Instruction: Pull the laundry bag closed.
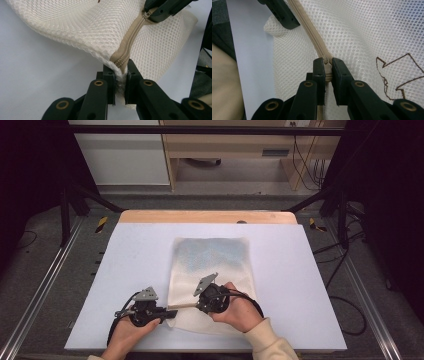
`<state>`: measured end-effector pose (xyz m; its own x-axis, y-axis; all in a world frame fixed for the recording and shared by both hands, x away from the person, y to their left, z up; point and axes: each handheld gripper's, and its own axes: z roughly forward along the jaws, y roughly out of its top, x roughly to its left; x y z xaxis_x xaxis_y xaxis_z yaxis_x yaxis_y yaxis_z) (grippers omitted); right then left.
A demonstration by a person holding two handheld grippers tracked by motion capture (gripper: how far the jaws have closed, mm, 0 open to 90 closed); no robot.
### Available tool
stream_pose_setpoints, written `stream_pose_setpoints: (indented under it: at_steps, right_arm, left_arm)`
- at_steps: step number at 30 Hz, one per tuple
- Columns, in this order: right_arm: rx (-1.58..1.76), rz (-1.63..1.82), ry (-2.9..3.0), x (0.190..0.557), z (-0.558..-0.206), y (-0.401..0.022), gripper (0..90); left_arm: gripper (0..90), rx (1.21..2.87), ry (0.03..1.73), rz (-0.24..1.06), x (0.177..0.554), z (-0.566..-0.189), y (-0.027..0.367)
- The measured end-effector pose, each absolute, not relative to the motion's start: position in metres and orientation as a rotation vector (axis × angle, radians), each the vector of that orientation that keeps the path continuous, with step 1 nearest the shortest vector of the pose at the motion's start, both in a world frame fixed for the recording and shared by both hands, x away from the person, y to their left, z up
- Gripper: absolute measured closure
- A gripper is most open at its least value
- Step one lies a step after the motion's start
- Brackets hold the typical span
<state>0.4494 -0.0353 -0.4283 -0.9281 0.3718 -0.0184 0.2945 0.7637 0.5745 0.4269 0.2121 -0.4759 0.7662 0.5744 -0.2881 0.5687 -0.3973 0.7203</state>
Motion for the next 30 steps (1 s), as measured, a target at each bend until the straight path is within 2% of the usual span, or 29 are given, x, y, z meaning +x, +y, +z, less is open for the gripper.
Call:
stream_pose_setpoints:
  at_steps: [30]
  right_arm:
    - [0.624,0.894,2.795,0.440,-0.426,-0.075,81.7]
  left_arm:
    - [82.1,2.106,0.834,0.015,0.426,-0.475,0.211]
